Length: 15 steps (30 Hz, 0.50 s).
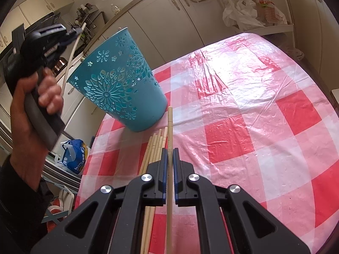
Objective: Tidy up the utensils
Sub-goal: 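Carry the stick over the teal bin and open the left tool while the right tool holds its stick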
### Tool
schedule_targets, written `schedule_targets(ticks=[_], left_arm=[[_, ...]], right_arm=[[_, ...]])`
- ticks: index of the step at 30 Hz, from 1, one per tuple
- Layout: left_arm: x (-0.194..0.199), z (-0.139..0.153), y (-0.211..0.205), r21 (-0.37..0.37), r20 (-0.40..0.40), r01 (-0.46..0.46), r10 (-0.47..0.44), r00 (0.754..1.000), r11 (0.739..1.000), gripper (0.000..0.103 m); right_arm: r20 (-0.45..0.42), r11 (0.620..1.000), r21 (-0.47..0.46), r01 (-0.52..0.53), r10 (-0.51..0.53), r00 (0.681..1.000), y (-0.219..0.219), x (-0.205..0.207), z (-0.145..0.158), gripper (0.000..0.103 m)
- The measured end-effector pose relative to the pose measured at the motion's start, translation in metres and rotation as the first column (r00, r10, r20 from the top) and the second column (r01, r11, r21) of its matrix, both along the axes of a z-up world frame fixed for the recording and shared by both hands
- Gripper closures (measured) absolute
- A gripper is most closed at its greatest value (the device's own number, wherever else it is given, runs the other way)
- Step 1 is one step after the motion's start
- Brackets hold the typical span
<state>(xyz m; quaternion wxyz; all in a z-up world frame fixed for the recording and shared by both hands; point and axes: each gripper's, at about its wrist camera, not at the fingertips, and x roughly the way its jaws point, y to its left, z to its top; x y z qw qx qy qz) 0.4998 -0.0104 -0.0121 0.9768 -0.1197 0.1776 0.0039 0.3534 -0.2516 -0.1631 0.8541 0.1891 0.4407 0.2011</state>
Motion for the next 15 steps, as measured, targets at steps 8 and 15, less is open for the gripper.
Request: schedule_targets(ticks=[8,15], left_arm=[[-0.009,-0.015,0.016,-0.025,-0.032,0.011,-0.012,0.999,1.0,0.098],[-0.009,-0.006,0.014,-0.064,-0.005,0.069,-0.07,0.998,0.996,0.098]], right_arm=[[-0.005,1.0,-0.005,-0.001,0.001,1.0,0.003,0.001,-0.003,0.097],[-0.006,1.0,-0.002,-0.002,0.002,1.0,0.002,0.002,-0.004,0.097]])
